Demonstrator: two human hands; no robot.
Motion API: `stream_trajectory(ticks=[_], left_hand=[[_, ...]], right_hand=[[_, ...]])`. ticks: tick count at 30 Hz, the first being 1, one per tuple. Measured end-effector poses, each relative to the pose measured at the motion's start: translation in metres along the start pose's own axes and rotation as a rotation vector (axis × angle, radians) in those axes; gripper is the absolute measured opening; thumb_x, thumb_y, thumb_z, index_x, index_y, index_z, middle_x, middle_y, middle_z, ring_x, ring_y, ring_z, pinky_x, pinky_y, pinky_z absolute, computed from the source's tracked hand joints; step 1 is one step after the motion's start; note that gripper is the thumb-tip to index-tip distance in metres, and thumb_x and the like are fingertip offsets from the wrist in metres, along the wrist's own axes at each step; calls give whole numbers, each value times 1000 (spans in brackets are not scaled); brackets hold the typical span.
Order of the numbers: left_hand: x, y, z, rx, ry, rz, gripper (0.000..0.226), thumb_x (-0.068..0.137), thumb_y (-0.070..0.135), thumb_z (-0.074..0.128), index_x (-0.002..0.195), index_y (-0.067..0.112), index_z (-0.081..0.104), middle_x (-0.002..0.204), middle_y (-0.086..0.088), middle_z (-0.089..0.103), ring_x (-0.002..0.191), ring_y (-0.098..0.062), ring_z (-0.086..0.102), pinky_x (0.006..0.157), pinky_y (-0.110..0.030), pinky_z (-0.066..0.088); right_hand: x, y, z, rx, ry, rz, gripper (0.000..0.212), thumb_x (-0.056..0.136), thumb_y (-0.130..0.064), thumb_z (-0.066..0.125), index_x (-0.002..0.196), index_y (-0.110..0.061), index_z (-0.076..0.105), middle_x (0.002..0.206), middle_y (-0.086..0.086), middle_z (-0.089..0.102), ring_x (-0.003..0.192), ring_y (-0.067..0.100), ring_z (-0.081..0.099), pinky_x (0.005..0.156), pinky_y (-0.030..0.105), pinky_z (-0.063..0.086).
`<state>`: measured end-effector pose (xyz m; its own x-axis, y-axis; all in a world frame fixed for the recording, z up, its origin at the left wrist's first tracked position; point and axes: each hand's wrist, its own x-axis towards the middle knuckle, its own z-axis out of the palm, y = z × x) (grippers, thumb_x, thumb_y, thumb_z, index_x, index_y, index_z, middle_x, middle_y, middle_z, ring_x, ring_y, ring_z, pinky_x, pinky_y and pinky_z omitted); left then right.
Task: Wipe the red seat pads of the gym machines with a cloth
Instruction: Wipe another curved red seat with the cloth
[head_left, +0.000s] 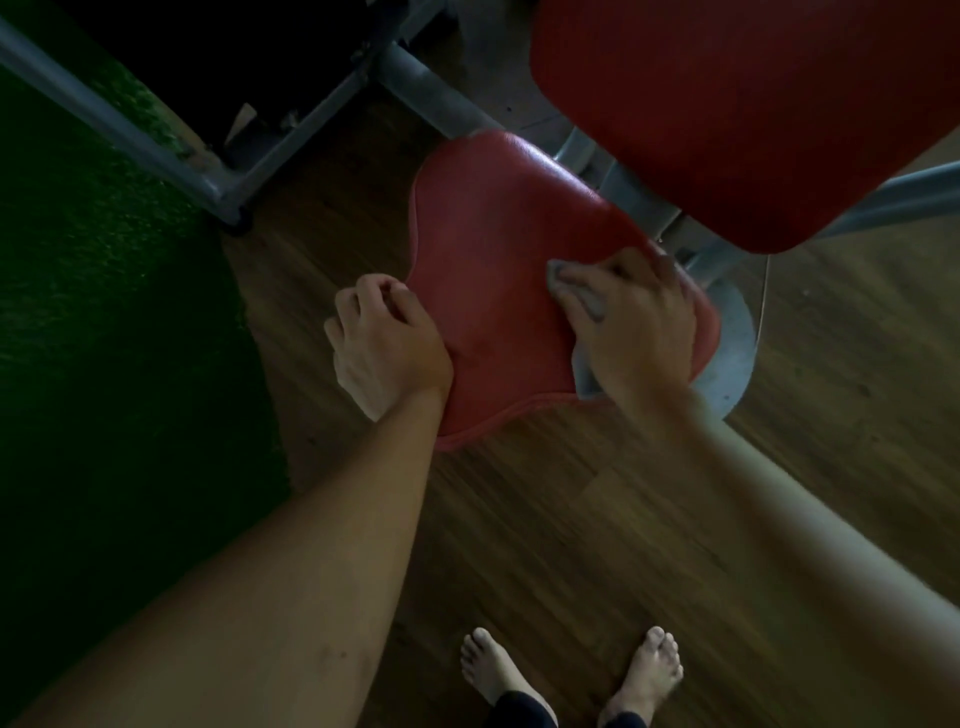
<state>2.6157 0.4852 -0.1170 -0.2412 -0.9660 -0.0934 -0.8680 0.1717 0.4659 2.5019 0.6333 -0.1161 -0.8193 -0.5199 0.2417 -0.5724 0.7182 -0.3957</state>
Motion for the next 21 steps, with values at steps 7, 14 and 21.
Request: stream_trajectory(ticks=[7, 14, 21], left_hand=[[-3, 0, -3, -61, 1, 6, 28, 104, 40, 41, 120, 29, 61, 131, 6, 57, 103, -9, 42, 79, -29, 29], [-1, 0, -1, -40, 6, 19, 27, 100, 47, 47, 117, 32, 60, 130, 8, 57, 101, -6, 41, 80, -29, 33], [-1, -1, -1, -36, 17, 27, 28, 96, 50, 49, 115, 33, 60, 127, 8, 58, 104, -10, 47, 79, -30, 36]], right_hand=[[-49, -49, 8, 132, -155, -253, 25, 98, -35, 60, 120, -36, 70, 118, -9, 65, 112, 23, 52, 85, 38, 40], [25, 42, -4, 90, -112, -270, 30, 102, -46, 53, 123, -37, 70, 119, -3, 68, 106, 20, 57, 89, 36, 45], [-14, 34, -15, 26, -103, 42, 32, 98, -31, 55, 128, -35, 66, 125, -5, 64, 119, 27, 53, 99, 40, 39]])
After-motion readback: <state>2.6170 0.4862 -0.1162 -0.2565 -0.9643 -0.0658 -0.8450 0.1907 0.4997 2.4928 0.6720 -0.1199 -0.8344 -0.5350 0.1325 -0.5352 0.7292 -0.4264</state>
